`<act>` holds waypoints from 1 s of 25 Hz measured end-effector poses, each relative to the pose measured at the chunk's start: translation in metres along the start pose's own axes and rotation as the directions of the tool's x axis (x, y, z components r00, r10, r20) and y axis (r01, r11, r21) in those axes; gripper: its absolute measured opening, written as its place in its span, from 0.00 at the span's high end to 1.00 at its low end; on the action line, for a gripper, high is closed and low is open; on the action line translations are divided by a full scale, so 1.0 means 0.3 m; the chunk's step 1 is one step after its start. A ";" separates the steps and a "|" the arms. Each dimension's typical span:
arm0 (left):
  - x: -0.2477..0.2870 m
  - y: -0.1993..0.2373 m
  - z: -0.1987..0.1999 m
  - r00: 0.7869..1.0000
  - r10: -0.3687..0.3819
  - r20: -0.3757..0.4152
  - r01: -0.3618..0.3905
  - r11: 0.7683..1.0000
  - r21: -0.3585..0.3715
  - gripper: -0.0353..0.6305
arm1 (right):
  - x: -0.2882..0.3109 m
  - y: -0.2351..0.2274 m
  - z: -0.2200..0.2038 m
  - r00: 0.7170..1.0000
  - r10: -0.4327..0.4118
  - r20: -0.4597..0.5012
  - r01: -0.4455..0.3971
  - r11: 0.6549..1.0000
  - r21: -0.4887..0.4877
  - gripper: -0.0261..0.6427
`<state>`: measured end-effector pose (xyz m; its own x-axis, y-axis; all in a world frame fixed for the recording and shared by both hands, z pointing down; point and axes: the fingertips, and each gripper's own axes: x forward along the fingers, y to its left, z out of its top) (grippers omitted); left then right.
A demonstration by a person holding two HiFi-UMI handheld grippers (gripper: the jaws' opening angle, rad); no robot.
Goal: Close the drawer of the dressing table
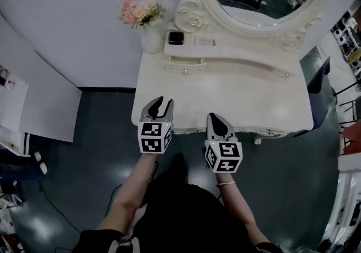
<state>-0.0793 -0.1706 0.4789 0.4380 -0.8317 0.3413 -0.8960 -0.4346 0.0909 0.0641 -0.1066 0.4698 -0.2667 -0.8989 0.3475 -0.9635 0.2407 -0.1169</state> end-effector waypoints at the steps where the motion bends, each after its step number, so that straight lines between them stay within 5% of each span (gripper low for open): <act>1: 0.023 0.009 0.007 1.000 -0.002 0.000 0.002 1.000 0.000 0.75 | 0.020 -0.006 0.006 1.000 -0.004 -0.001 0.004 1.000 0.001 0.95; 12: 0.174 0.060 0.046 0.999 -0.026 -0.023 0.026 1.000 0.002 0.75 | 0.135 -0.040 0.060 0.999 -0.033 -0.007 0.033 0.999 0.005 0.95; 25: 0.327 0.085 0.034 0.997 0.029 -0.069 -0.030 0.999 -0.020 0.75 | 0.246 -0.128 0.108 1.000 0.004 -0.018 -0.004 1.000 -0.012 0.95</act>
<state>-0.0583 -0.2667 0.5051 0.4060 -0.8182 0.4071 -0.9102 -0.4021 0.0994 0.0821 -0.1941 0.4697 -0.2706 -0.8913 0.3639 -0.9627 0.2486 -0.1071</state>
